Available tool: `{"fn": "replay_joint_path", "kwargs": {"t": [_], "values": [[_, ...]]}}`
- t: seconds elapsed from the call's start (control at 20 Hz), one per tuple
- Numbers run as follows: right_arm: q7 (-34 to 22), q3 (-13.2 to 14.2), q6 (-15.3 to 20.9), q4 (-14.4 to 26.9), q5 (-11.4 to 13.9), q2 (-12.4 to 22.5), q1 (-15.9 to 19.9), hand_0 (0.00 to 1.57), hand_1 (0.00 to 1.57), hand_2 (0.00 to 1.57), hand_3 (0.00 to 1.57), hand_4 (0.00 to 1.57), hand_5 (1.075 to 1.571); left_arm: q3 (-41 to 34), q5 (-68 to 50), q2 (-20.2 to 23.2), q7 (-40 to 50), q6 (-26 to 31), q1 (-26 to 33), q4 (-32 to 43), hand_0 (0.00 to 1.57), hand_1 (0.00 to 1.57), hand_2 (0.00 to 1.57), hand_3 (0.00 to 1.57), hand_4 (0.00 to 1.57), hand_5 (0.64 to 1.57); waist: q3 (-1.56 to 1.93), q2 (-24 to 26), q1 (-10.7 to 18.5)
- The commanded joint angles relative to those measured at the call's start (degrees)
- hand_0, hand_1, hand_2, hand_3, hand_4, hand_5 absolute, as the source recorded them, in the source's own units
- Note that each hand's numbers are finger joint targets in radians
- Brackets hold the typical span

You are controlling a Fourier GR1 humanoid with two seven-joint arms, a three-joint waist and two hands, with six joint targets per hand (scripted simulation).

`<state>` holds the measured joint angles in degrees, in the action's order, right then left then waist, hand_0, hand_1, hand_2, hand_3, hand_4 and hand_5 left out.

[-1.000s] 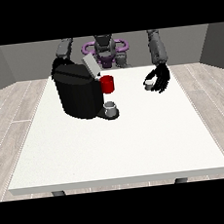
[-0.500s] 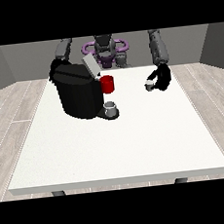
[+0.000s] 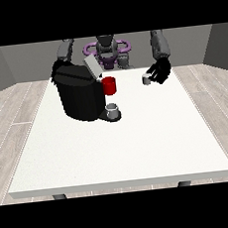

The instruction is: Insert the coffee pod into the coffee machine and close the lid

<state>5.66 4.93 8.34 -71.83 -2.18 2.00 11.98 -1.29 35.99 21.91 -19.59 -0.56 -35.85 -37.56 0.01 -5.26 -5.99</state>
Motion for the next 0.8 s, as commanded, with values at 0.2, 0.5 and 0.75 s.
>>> {"fn": "replay_joint_path", "kwargs": {"t": [0.2,0.5,0.75], "values": [[-1.4,-1.5,-1.7,-0.4,0.2,0.6,0.8,0.0,0.0,0.0,0.0,0.47,1.571,-0.3,0.0,0.3,0.7,4.8,-4.9,-2.5,1.23,1.23,1.32,1.29,0.57,1.571,-0.02,1.5,-1.9],[-1.4,-0.8,-2.7,-0.7,-1.8,0.9,3.5,0.0,0.0,0.0,0.0,0.5,1.571,-2.5,-0.6,2.6,5.0,8.3,-12.5,-2.5,1.25,1.25,1.33,1.29,0.56,1.571,-0.01,-0.8,-4.6],[-0.1,-3.4,-2.1,-2.2,0.3,-0.2,3.7,0.0,0.0,0.0,0.0,0.52,1.571,-3.7,0.3,2.6,9.0,6.2,-17.4,-2.3,1.26,1.26,1.33,1.28,0.54,1.571,-0.01,-2.2,-7.3]]}}
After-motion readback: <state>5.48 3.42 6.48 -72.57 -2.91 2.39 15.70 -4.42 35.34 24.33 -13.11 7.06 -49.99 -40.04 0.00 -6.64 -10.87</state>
